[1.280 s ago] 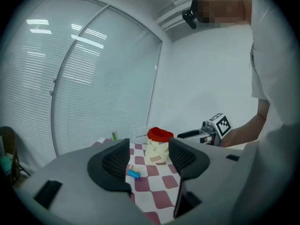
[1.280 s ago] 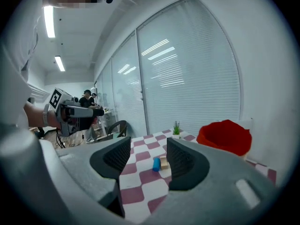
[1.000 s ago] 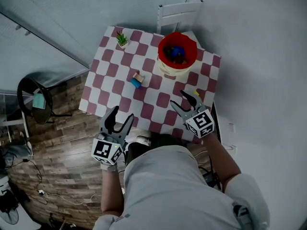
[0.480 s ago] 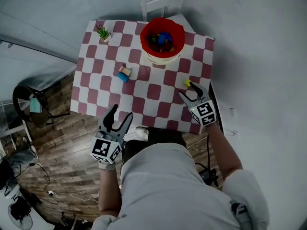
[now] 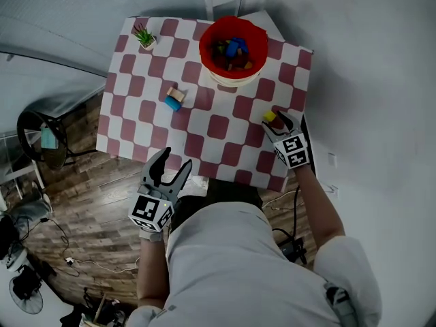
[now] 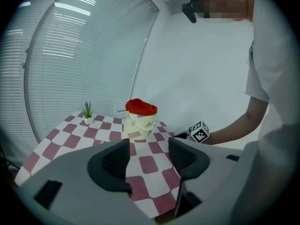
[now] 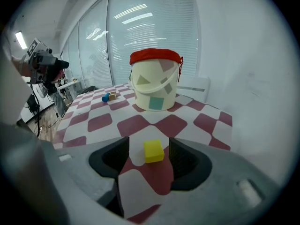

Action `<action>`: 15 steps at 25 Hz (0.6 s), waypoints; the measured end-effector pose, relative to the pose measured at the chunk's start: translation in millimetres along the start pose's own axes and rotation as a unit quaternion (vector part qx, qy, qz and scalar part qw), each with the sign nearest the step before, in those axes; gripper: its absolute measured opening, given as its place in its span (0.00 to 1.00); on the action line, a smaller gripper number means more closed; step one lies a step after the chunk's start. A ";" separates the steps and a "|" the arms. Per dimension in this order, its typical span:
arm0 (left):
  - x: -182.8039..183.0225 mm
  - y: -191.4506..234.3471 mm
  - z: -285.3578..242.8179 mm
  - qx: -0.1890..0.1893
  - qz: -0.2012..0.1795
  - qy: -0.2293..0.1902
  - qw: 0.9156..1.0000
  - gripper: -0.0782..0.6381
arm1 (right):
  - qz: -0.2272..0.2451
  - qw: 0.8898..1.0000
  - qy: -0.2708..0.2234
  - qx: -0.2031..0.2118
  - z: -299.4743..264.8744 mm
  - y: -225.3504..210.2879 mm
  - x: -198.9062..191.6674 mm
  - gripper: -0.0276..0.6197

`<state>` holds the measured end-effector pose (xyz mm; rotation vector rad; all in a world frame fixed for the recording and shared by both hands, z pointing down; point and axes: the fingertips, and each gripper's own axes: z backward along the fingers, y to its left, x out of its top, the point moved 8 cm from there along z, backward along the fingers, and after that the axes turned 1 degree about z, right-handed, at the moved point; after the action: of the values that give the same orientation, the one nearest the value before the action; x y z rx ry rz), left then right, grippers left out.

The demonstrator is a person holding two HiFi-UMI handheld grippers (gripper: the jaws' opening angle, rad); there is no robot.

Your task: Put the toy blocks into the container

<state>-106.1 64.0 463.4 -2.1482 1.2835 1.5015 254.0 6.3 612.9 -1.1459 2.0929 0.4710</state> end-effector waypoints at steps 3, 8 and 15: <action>-3.7 -0.4 -0.9 0.007 0.006 0.004 1.000 0.45 | 0.004 1.000 0.015 0.002 -8.3 -4.5 -8.5 0.43; -9.5 -0.6 0.9 0.017 0.015 0.009 1.000 0.45 | 0.011 1.000 0.026 0.002 -18.3 -9.3 -12.6 0.40; -14.3 0.2 6.2 0.032 0.031 0.004 0.999 0.45 | 0.018 0.999 0.037 -0.001 -24.1 -11.4 -14.2 0.28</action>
<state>-111.6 75.1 472.7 -2.0946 1.3934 1.4572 259.2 -6.0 640.0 -1.1450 2.1809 0.4538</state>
